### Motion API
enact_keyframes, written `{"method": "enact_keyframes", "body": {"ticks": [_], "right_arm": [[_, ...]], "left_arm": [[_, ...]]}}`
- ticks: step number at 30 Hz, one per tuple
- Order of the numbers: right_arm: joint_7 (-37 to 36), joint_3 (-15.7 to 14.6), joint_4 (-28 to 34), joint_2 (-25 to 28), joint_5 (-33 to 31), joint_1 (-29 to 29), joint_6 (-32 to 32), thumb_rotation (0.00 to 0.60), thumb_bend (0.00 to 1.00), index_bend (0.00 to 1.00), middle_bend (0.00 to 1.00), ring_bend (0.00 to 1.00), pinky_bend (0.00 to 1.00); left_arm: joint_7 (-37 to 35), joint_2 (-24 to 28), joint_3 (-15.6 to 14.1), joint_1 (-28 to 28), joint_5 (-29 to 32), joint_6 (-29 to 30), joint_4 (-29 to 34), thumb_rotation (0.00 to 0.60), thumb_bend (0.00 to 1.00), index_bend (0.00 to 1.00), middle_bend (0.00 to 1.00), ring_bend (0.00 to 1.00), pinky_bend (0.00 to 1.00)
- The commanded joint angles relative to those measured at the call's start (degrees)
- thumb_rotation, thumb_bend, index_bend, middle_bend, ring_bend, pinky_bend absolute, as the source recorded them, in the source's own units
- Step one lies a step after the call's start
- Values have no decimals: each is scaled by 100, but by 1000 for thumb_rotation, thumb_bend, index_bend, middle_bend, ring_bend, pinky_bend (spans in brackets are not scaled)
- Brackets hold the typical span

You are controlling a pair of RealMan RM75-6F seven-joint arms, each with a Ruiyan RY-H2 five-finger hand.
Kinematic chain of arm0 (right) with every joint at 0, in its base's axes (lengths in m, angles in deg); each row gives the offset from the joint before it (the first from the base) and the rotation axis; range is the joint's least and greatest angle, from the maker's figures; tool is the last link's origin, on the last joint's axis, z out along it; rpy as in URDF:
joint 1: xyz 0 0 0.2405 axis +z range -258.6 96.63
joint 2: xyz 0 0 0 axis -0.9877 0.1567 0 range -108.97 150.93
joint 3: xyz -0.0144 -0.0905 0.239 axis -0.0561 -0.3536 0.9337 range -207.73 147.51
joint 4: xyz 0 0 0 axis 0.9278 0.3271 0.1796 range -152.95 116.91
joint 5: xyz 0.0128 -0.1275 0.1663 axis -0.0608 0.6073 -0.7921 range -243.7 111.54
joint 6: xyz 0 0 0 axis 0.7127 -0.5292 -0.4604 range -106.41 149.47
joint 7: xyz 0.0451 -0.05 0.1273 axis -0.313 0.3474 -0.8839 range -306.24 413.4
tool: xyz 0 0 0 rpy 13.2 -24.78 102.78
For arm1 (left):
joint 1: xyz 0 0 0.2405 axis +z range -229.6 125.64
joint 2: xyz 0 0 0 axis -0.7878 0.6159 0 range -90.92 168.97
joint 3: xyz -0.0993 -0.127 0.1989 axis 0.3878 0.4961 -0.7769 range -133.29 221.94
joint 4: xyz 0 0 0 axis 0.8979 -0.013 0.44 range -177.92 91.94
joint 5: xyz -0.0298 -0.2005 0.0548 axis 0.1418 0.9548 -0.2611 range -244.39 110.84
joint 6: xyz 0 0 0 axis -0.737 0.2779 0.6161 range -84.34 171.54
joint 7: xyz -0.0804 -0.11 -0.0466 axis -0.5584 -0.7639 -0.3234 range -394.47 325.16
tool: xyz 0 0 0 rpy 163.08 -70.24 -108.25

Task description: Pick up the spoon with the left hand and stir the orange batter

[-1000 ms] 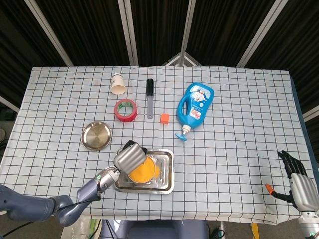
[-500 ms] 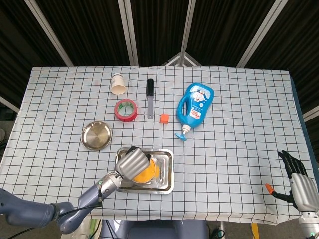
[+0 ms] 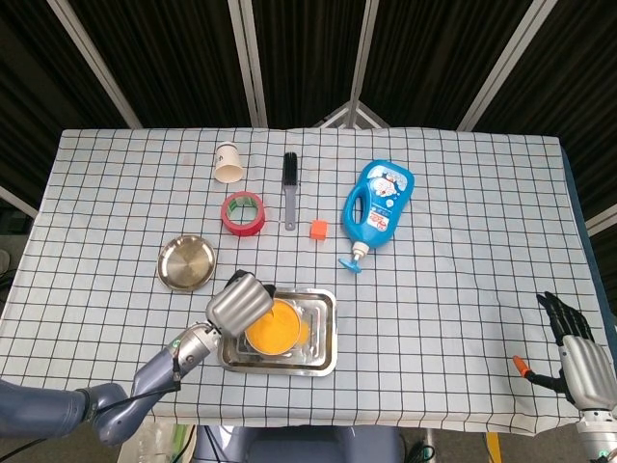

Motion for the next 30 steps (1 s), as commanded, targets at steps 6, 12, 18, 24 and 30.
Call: {"method": "enact_keyframes", "body": {"ticks": [6, 12, 18, 24, 30], "right_arm": [[-24, 6, -4, 9, -13, 2, 7, 600, 312, 0, 0, 0, 0], [-55, 7, -11, 19, -5, 5, 11, 600, 312, 0, 0, 0, 0], [-47, 3, -6, 18, 6, 3, 6, 600, 311, 0, 0, 0, 0], [-38, 4, 1, 16, -4, 4, 9, 600, 311, 0, 0, 0, 0], [-37, 6, -1, 16, -9, 5, 12, 600, 312, 0, 0, 0, 0]], "left_arm": [[170, -368, 123, -70, 144, -281, -516, 600, 726, 791, 1000, 1000, 1000], [371, -460, 55, -145, -86, -393, -681, 600, 726, 791, 1000, 1000, 1000], [350, -512, 69, -112, -91, -450, -687, 600, 726, 792, 1000, 1000, 1000], [151, -612, 115, -15, -38, -424, -555, 600, 726, 791, 1000, 1000, 1000], [-39, -618, 137, 76, -102, -345, -361, 600, 725, 791, 1000, 1000, 1000]]}}
